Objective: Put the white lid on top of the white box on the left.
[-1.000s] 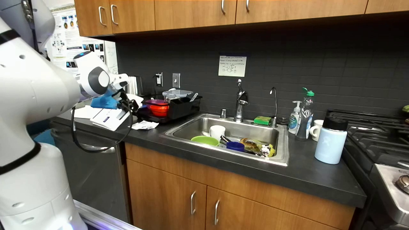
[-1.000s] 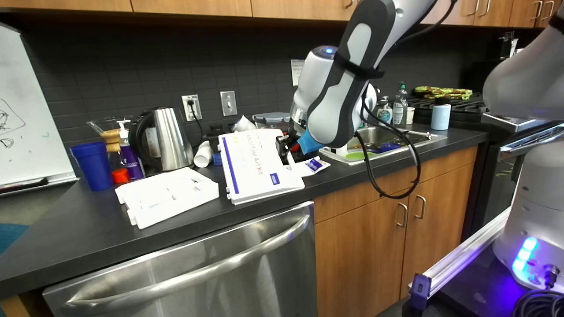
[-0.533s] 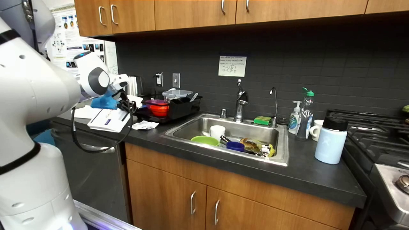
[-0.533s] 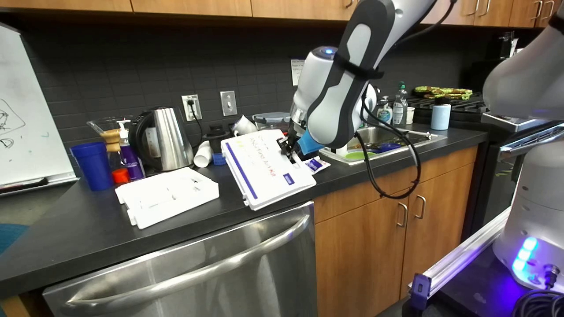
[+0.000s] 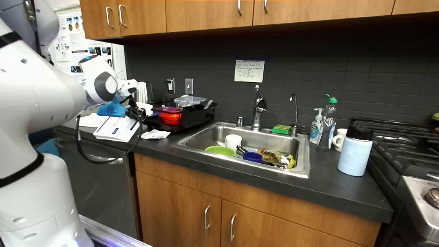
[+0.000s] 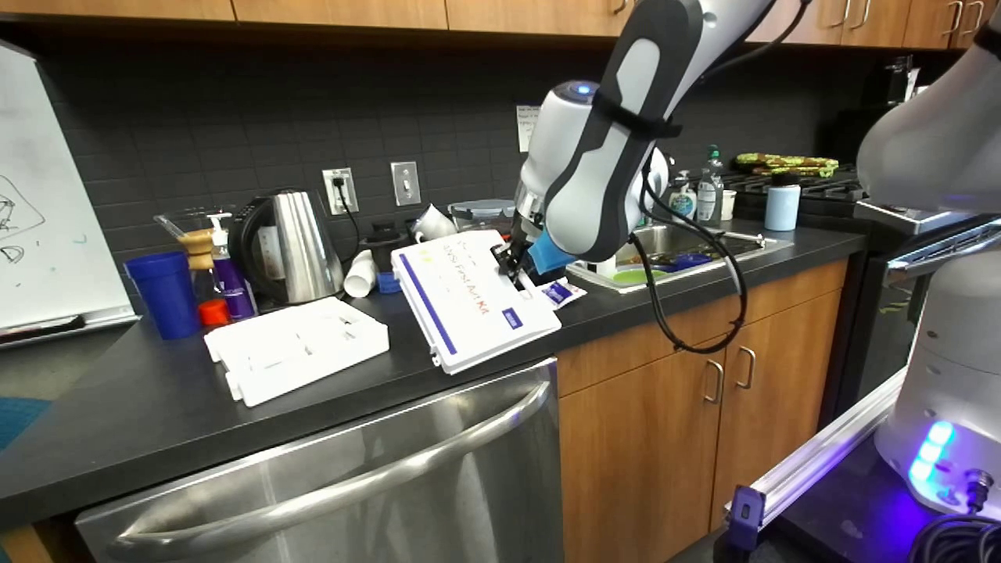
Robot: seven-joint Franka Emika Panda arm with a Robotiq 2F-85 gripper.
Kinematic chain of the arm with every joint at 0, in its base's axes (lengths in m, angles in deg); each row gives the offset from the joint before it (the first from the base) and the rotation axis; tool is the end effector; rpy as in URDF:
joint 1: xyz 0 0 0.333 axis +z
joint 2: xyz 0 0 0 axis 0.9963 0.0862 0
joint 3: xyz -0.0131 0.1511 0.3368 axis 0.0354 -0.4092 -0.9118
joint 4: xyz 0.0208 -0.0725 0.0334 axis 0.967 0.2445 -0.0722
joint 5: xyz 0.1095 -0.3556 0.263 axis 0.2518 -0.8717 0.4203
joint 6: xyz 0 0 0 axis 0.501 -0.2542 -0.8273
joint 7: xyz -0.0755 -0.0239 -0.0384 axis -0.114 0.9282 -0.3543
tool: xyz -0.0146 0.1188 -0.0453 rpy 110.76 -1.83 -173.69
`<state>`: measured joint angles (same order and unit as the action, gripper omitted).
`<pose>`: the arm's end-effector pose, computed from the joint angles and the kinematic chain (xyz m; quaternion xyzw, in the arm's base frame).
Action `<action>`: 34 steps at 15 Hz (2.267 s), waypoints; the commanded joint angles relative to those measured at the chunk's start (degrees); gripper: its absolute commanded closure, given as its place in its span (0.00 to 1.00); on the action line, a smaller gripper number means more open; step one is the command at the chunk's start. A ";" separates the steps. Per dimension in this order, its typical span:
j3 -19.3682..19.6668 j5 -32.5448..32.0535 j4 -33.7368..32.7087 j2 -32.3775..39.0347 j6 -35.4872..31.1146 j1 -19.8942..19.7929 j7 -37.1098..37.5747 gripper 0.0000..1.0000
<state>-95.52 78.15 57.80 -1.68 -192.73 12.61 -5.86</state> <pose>0.4728 0.2557 0.2695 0.9450 0.0026 0.3264 0.0211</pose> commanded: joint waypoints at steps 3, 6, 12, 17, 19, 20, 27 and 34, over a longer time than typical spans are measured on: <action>10.53 -1.58 2.60 6.54 1.56 13.69 -3.72 0.94; 18.23 -1.93 2.87 7.42 3.65 24.82 -4.83 0.94; 34.28 -5.24 0.92 5.34 12.15 47.05 -5.34 0.94; 44.41 -10.11 -3.29 4.78 18.90 60.23 -4.70 0.94; 47.61 -11.83 -5.69 5.15 20.49 63.85 -4.78 0.94; 48.95 -12.71 -6.68 5.53 20.93 65.18 -4.90 0.94; 55.70 -19.90 -13.93 9.66 25.78 70.18 -6.85 0.94; 53.52 -24.45 -20.08 15.52 30.32 69.50 -12.54 0.94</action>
<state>-41.21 55.61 41.54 10.36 -165.03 82.32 -15.37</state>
